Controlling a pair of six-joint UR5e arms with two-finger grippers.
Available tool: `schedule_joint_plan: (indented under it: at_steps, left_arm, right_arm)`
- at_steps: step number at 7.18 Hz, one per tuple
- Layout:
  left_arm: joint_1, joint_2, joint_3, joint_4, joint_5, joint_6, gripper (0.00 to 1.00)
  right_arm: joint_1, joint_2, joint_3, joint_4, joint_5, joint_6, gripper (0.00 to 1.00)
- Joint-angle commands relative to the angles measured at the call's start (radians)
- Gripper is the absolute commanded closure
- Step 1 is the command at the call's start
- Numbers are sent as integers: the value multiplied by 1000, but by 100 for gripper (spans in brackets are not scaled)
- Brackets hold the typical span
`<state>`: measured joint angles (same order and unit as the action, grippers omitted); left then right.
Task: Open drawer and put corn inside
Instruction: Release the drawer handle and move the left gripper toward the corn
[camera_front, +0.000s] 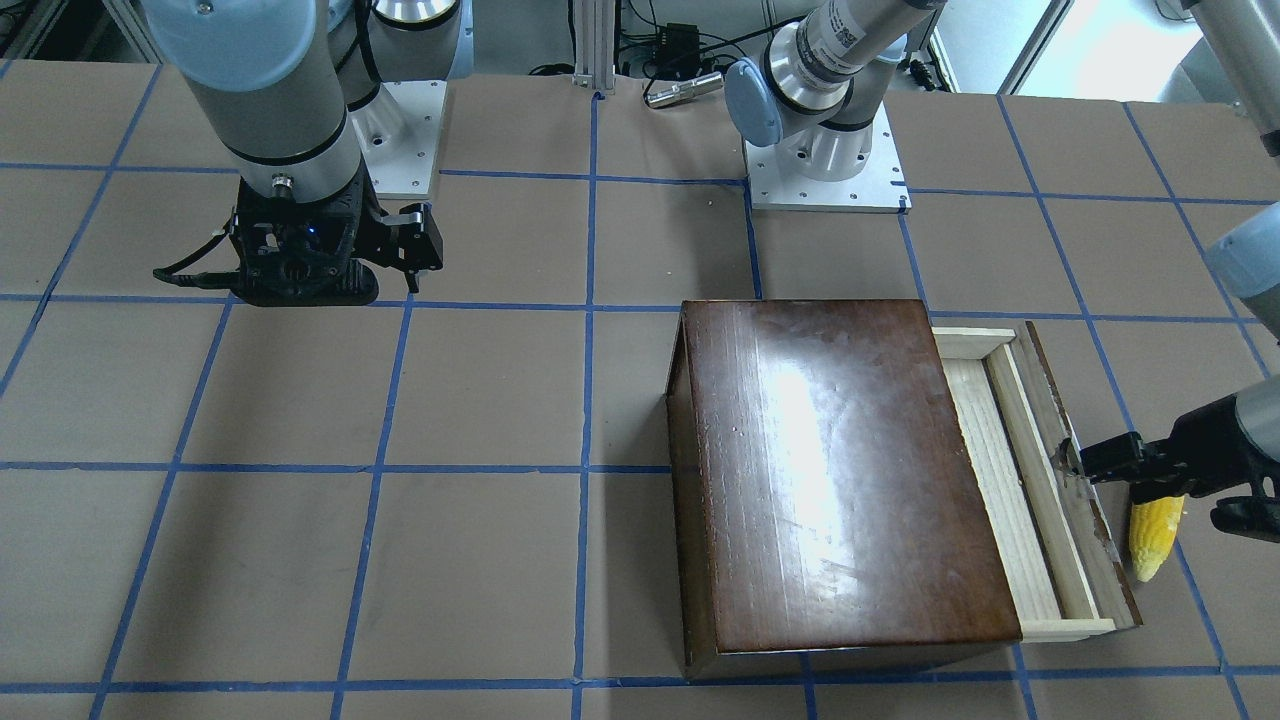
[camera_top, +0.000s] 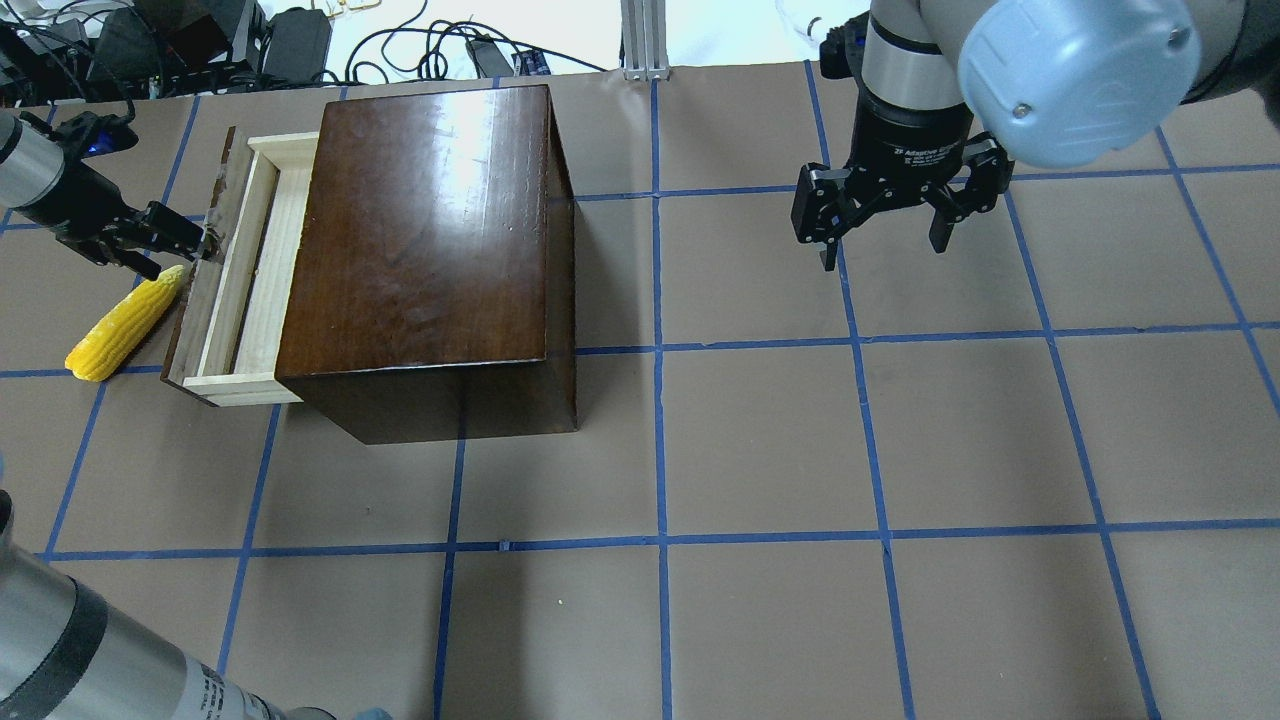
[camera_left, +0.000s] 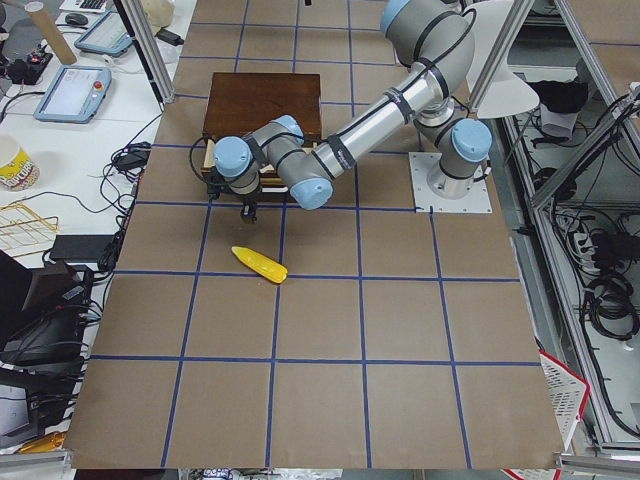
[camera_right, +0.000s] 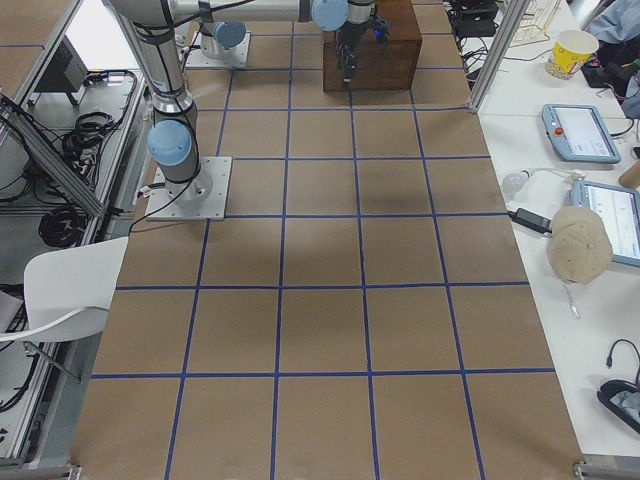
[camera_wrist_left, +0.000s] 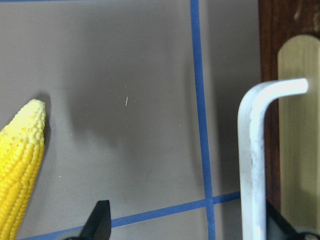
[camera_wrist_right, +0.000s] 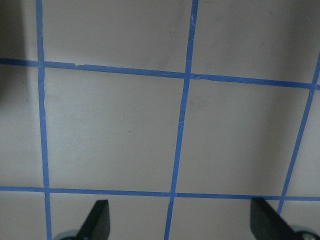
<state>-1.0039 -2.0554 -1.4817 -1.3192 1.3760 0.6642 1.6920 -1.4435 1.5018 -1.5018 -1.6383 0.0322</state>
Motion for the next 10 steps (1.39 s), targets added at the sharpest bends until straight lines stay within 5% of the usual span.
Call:
schedule_joint_plan:
  at_steps: [1, 8, 10]
  left_arm:
    - [1, 1, 0, -2, 0, 0, 0]
    - [-1, 56, 5, -24, 12, -1, 0]
    - [5, 84, 90, -122, 26, -3, 0]
  right_arm:
    - [0, 0, 0, 0, 0, 0, 0]
    - [0, 0, 0, 0, 0, 0, 0]
    - [0, 0, 0, 0, 0, 0, 0]
